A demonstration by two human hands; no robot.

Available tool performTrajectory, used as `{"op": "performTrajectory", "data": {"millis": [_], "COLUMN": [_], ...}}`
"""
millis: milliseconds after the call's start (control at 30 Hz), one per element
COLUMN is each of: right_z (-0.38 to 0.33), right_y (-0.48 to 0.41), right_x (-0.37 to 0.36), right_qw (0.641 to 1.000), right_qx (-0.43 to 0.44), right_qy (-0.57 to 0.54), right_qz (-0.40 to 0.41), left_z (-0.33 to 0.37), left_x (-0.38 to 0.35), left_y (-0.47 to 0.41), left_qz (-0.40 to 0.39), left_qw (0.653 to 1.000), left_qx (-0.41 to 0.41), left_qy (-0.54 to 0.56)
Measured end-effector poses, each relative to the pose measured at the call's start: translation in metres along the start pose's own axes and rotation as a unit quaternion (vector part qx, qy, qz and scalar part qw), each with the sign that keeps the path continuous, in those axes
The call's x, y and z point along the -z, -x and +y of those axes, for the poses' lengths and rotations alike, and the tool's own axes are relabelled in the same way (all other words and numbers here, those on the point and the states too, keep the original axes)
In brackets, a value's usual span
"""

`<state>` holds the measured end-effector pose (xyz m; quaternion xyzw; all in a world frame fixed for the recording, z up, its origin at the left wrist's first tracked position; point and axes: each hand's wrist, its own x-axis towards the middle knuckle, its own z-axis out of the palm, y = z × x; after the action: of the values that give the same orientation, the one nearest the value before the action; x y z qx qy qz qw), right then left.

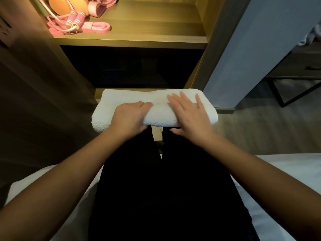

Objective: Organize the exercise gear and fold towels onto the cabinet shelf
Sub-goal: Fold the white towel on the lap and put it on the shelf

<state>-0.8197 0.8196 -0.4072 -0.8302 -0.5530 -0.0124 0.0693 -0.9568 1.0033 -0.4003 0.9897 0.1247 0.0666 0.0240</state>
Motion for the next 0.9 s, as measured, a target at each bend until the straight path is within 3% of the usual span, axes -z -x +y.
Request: {"op": "performTrajectory", "data": {"millis": [233,500,800,900], "right_z": [-0.017,-0.017,-0.012,0.001], "right_y": [-0.024,-0.024,-0.015,0.007], "right_x": [-0.010,-0.012,-0.015,-0.013], "right_qw": [1.000,0.999,0.998,0.994], "right_qx": [0.001,-0.005,-0.001,-0.007], "right_qy": [-0.016,0.012,-0.044,-0.109], "right_qz": [0.014,0.039,0.038,0.016], "left_z": [-0.019,-0.057,-0.068,-0.069], "left_x": [-0.011,-0.017,-0.021,-0.026], "left_y": [0.024,0.047,0.062,0.074], "left_qz": [0.058,0.161,0.153,0.108], "left_qw": [0.998,0.987,0.988,0.994], "left_qx": [-0.036,-0.020,0.000,-0.001], "left_qy": [0.017,0.013,0.000,0.035]}}
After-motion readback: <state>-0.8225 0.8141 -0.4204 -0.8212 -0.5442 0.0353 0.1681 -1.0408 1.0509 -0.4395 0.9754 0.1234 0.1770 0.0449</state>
